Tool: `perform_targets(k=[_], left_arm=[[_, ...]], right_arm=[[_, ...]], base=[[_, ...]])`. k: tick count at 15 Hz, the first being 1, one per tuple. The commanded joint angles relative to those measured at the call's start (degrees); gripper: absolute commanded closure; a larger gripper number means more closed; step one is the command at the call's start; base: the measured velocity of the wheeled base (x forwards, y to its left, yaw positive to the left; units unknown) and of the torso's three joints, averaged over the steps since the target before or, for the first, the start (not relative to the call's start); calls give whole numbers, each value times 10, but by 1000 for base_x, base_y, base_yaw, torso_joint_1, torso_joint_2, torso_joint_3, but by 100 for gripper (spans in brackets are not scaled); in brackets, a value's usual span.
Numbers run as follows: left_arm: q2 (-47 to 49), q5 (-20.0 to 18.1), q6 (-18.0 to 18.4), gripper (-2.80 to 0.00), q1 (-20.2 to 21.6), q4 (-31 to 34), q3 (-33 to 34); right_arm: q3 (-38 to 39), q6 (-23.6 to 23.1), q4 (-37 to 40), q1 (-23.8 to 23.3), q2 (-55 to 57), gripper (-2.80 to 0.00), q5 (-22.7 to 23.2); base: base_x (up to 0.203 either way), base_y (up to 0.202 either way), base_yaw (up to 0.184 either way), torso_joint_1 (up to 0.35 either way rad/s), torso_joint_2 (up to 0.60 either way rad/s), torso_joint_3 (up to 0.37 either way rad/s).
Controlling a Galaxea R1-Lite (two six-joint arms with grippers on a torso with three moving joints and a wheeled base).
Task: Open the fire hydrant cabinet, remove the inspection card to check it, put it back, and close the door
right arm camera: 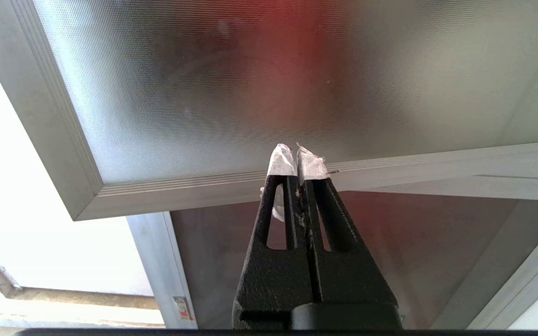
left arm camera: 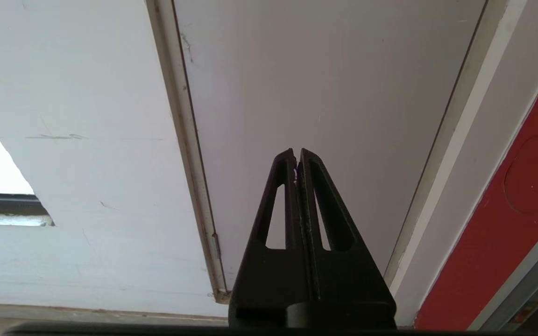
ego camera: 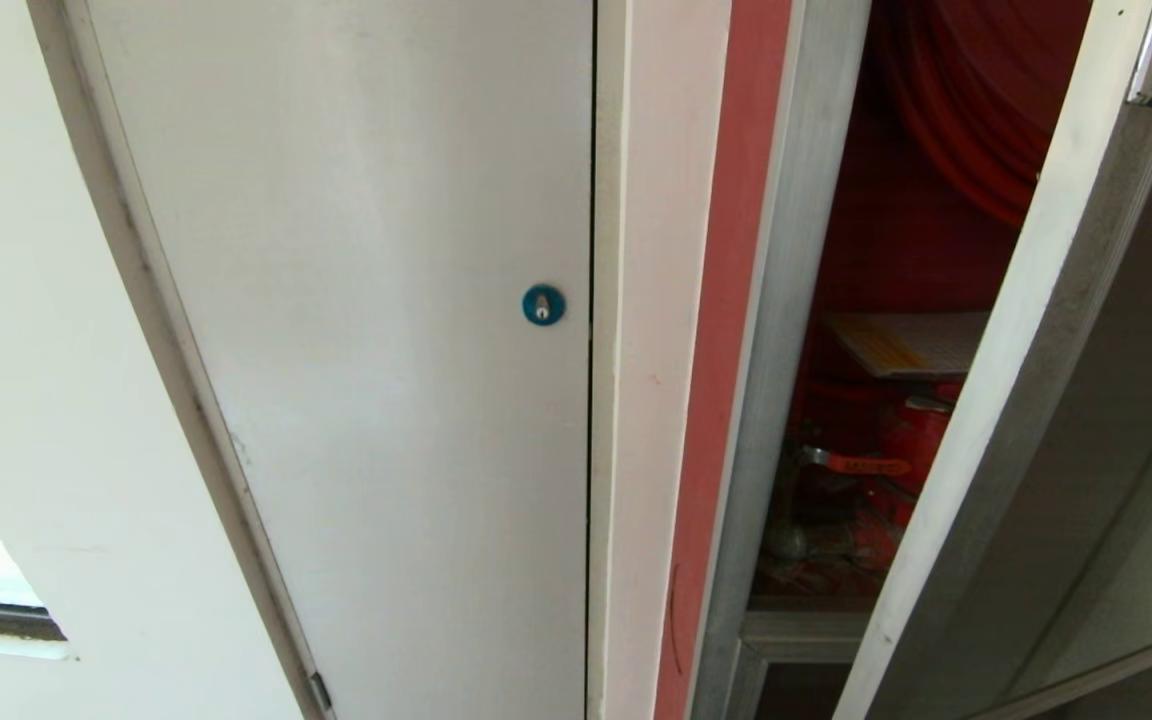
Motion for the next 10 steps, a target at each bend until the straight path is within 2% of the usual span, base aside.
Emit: perform_targets(k=[1, 4, 6, 8, 10], left_arm=[[1, 0, 0, 0, 0, 0, 0], [0, 0, 0, 0, 0, 0, 0], [0, 0, 0, 0, 0, 0, 0], [0, 0, 0, 0, 0, 0, 0], [0, 0, 0, 0, 0, 0, 0]], right_arm=[[-12, 1, 1, 0, 1, 0, 0], [-106, 3, 28, 0, 14, 0, 0], [-176, 2, 71, 0, 62, 0, 6], [-243, 2, 94, 0, 138, 0, 36], [-306, 2, 103, 0, 223, 0, 90]], base=[[0, 0, 0, 0, 0, 0], [0, 0, 0, 0, 0, 0], [0, 0, 0, 0, 0, 0], [0, 0, 0, 0, 0, 0], [0, 0, 0, 0, 0, 0]])
